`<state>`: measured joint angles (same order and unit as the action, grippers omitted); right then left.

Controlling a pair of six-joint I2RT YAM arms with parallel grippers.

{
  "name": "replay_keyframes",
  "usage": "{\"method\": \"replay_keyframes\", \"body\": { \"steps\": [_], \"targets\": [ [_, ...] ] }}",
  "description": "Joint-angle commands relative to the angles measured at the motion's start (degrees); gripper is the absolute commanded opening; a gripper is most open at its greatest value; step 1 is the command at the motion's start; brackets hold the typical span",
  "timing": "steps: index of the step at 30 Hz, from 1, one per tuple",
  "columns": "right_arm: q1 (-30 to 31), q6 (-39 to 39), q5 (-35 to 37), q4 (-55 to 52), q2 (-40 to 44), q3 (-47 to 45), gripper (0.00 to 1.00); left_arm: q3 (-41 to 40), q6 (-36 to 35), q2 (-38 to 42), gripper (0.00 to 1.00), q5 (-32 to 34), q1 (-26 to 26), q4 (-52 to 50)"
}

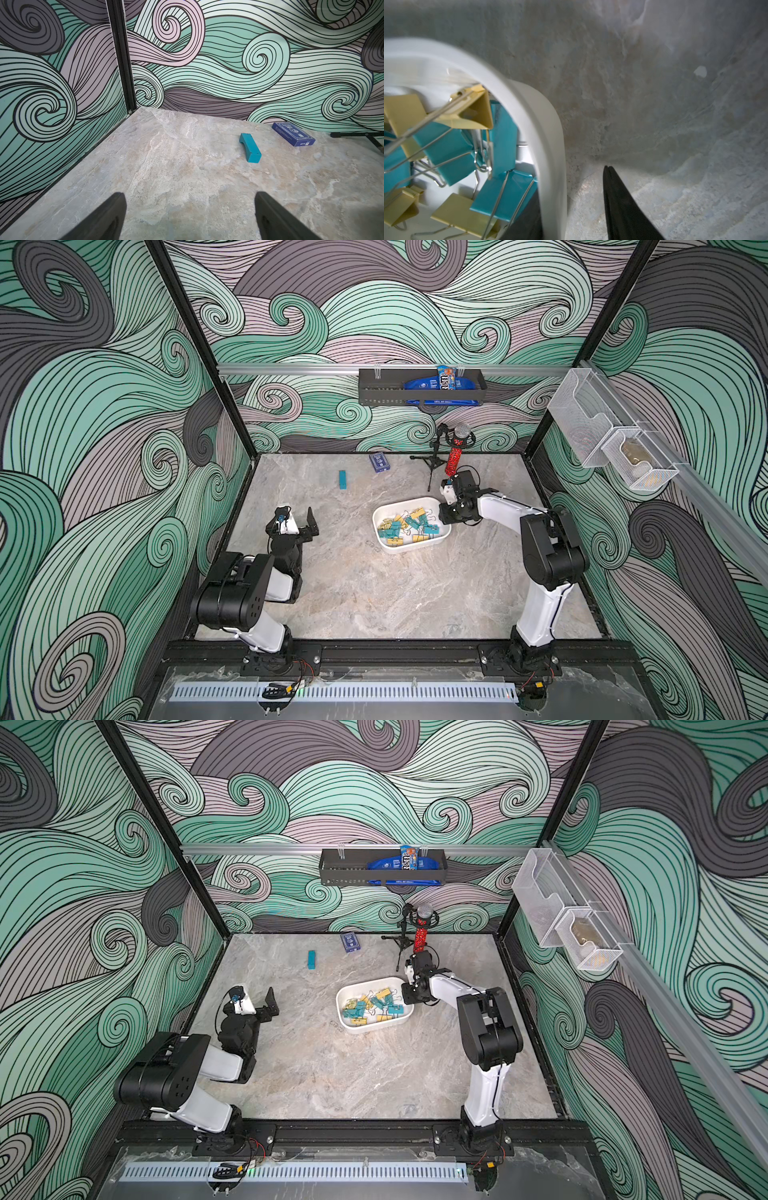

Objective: Take out the binder clips from the storage box
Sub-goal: Move the storage box to the center of the board.

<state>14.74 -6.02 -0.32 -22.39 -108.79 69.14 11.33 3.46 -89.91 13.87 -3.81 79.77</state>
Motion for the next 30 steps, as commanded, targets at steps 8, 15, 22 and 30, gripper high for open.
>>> {"method": "replay_keyframes", "body": {
  "steps": [8, 15, 22, 30],
  "targets": [
    [-0.33, -2.94, -1.75, 0.77, 9.64, -6.71, 0.39, -0.09, -3.26, 3.62, 0.98, -7.52, 0.14, -2.33],
    [-0.21, -2.99, -1.82, 0.74, 13.19, -6.48, 0.61, 12.81, -0.72, 15.67, 0.99, -16.79, -4.42, -35.65],
    [-0.12, -2.68, -1.62, 1.50, 13.13, -5.92, 0.64, 20.04, -2.91, 16.71, 0.99, -30.50, -16.28, -41.53],
    [-0.12, -1.75, -3.67, 3.87, 12.25, -5.78, 0.66, 26.71, -5.40, 11.67, 0.88, -40.33, -22.23, -49.43]
  ]
}}
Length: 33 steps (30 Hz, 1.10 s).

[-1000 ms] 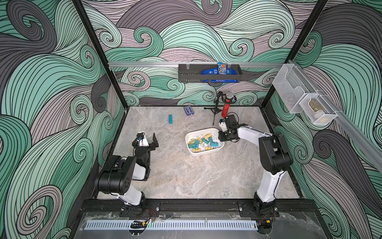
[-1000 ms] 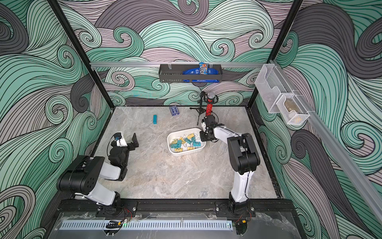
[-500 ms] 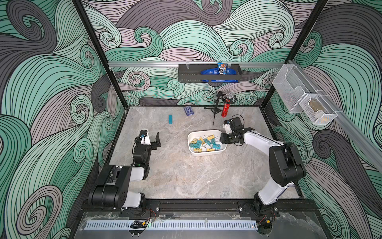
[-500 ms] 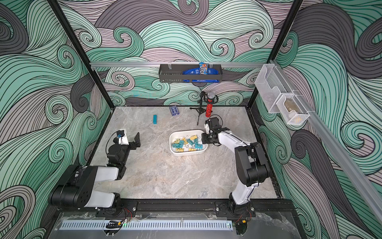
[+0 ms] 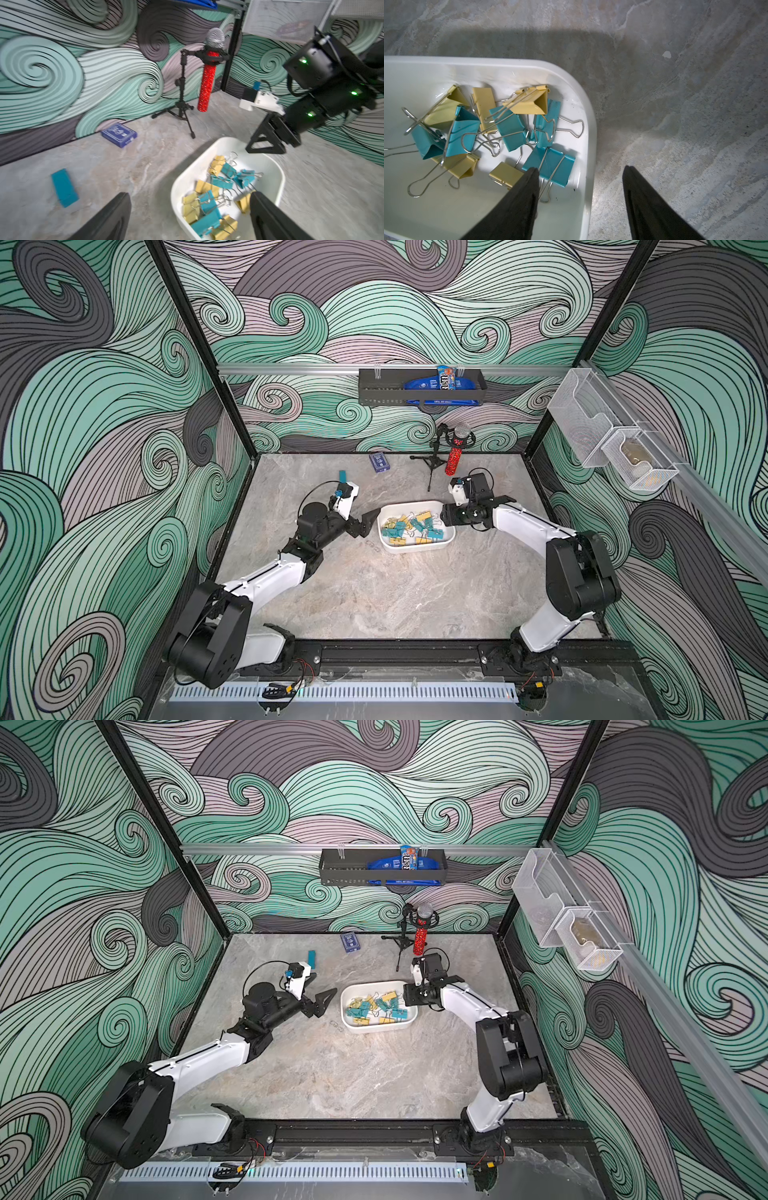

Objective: Take out the binder clips from the storage box
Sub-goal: Move the storage box to the center of the board, then pick up the binder clip from the storage box.

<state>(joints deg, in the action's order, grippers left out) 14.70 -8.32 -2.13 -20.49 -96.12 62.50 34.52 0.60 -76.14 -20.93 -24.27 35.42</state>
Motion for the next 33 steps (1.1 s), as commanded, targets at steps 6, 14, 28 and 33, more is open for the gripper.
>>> {"method": "replay_keyframes", "body": {
  "steps": [6, 14, 28, 33],
  "targets": [
    [-0.20, 1.51, -2.92, 2.51, -1.52, 0.87, 0.66, 12.39, -13.17, -9.58, 0.84, 1.59, -9.08, -14.81],
    [-2.12, 2.16, -4.34, 2.61, -1.31, 0.91, 0.65, 23.91, -25.12, -19.15, 0.84, 5.74, -13.43, -23.30],
    [-3.54, 2.75, -6.70, 3.42, -1.29, -0.09, 0.53, 37.38, -35.14, -34.03, 0.76, 11.07, -16.16, -29.05],
    [-3.58, 2.82, -7.41, 4.18, -1.18, -0.89, 0.47, 40.32, -36.37, -37.29, 0.73, 12.11, -16.25, -30.26]
  ]
}}
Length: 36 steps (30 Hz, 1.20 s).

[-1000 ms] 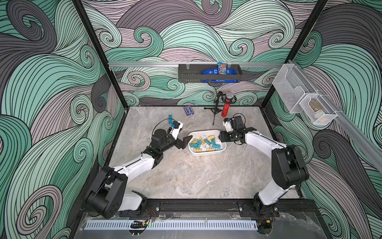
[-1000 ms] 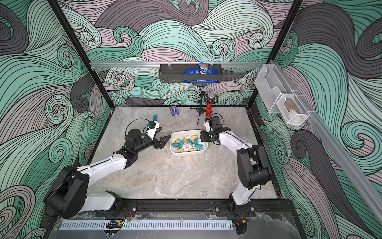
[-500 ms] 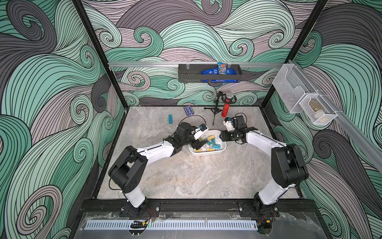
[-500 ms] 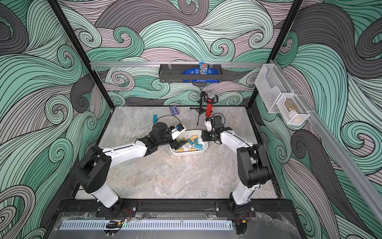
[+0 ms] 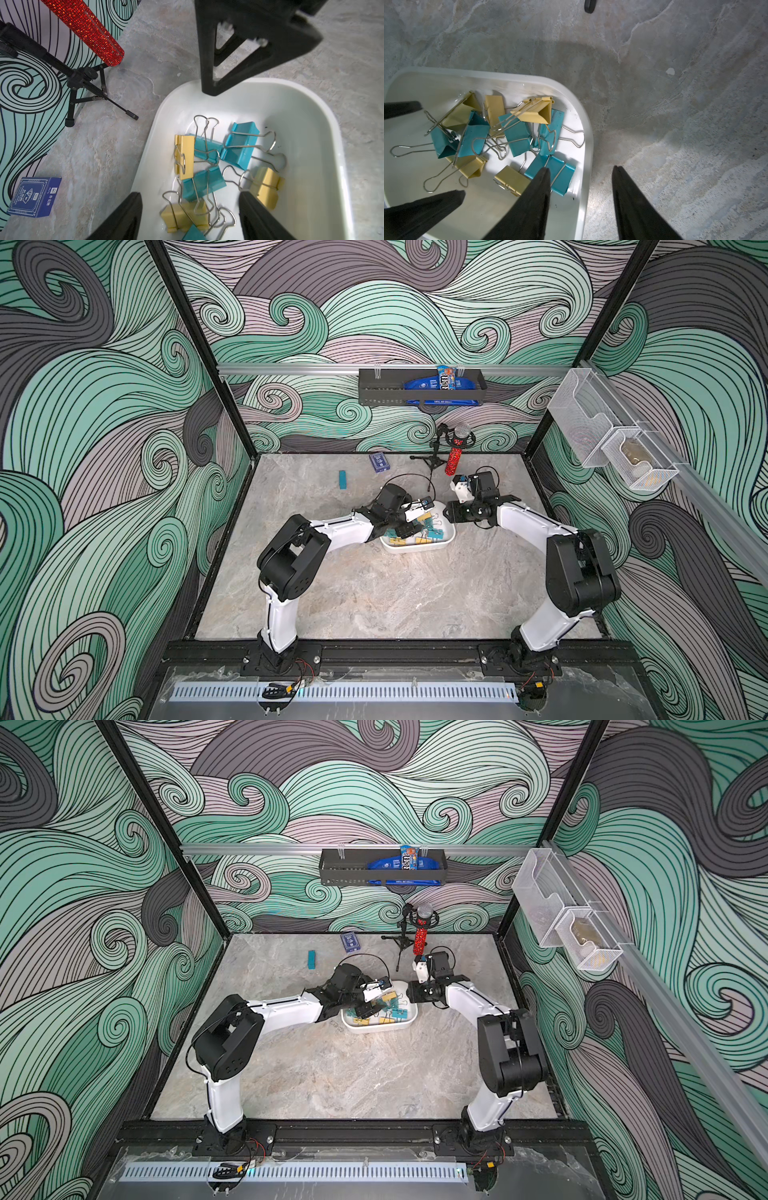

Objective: Take out the binder clips from the storage box
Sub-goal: Pick up the binder clip from the storage box.

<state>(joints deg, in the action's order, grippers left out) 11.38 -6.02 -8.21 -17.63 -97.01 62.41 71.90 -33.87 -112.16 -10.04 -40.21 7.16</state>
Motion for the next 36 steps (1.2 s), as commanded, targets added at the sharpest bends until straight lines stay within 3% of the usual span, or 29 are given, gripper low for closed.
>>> {"method": "replay_keyframes", "body": {
  "steps": [1, 7, 22, 29, 36],
  "targets": [
    [-0.32, 0.43, -1.29, 1.29, -0.27, -0.89, 0.45, 3.52, -1.93, -1.83, 0.71, 1.30, -0.33, -2.36],
    [-0.29, 0.31, -1.05, 1.33, -0.24, -0.98, 0.44, 5.55, -1.90, -4.63, 0.66, 1.35, -0.31, -2.75],
    [-0.30, 0.04, -0.80, 1.34, -0.41, -1.33, 0.39, 9.22, -1.88, -8.19, 0.31, 1.60, -0.58, -3.56],
    [-0.27, -0.13, -0.85, 1.36, -0.28, -1.33, 0.38, 9.22, -2.41, -8.66, 0.27, 1.83, -0.99, -2.70],
    [-0.30, -0.13, -0.78, 1.33, 0.06, -1.50, 0.37, 9.58, -2.53, -9.12, 0.14, 2.23, -1.23, -1.99]
  ]
}}
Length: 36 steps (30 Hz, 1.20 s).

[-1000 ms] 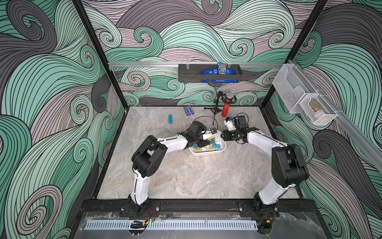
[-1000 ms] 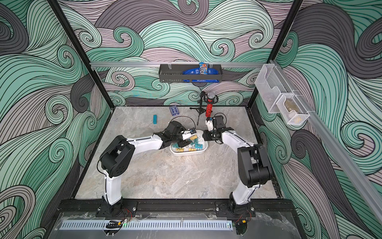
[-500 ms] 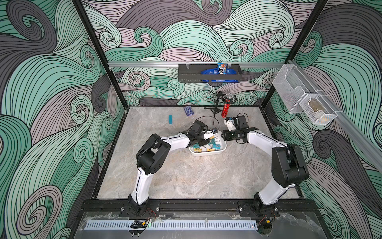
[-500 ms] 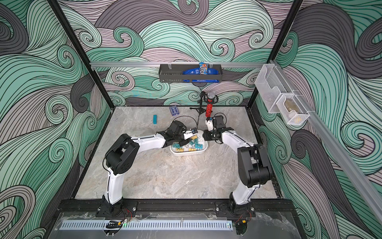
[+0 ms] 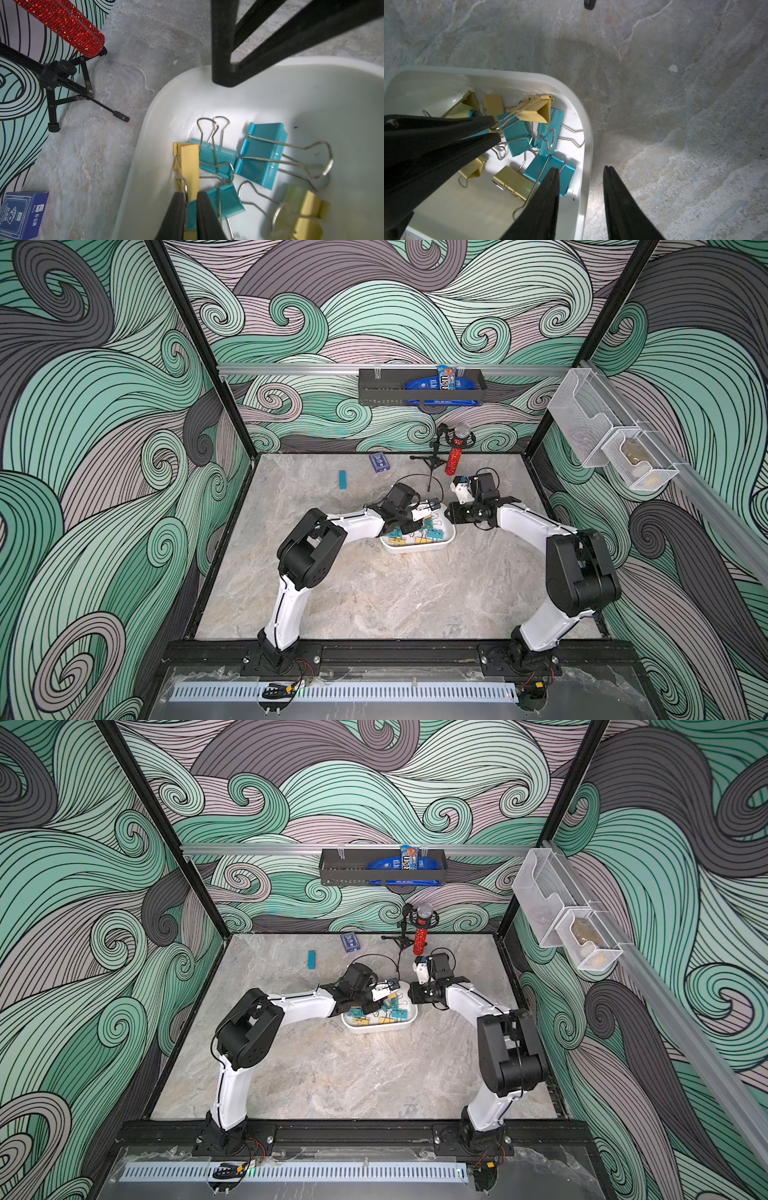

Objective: Take out the binder clips from the storage box
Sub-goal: Pick up the binder clip from the storage box.

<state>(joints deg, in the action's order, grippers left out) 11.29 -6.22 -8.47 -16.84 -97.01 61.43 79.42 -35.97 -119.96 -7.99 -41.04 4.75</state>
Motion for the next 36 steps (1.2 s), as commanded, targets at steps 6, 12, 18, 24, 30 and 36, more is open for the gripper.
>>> {"method": "replay_keyframes", "body": {
  "steps": [6, 12, 18, 24, 30, 36],
  "targets": [
    [-0.15, -0.06, -0.58, 0.53, 0.33, -0.56, 0.37, 2.06, -1.12, -1.31, 0.06, 0.66, -0.62, 0.58],
    [-0.13, -0.05, -0.40, 0.51, 0.29, -0.96, 0.37, 1.14, -1.11, 1.02, 0.00, 2.71, -0.97, 1.07],
    [-0.16, 0.11, -0.28, 0.58, 0.35, -1.05, 0.36, -1.29, -1.17, 5.07, 0.00, 3.71, -1.15, 3.03],
    [-0.28, 0.33, 0.21, 0.48, 0.70, -1.05, 0.36, -2.25, -3.03, 7.54, 0.00, 5.73, -1.15, 3.32],
    [-0.14, 0.50, 0.12, 0.42, 1.12, -0.87, 0.36, -3.42, -3.41, 11.09, 0.00, 6.81, -1.07, 3.04],
    [-0.18, 0.57, -0.45, 0.41, 1.51, -0.79, 0.36, -8.78, -6.35, 18.50, 0.00, 11.59, -0.21, 2.47]
  ]
}}
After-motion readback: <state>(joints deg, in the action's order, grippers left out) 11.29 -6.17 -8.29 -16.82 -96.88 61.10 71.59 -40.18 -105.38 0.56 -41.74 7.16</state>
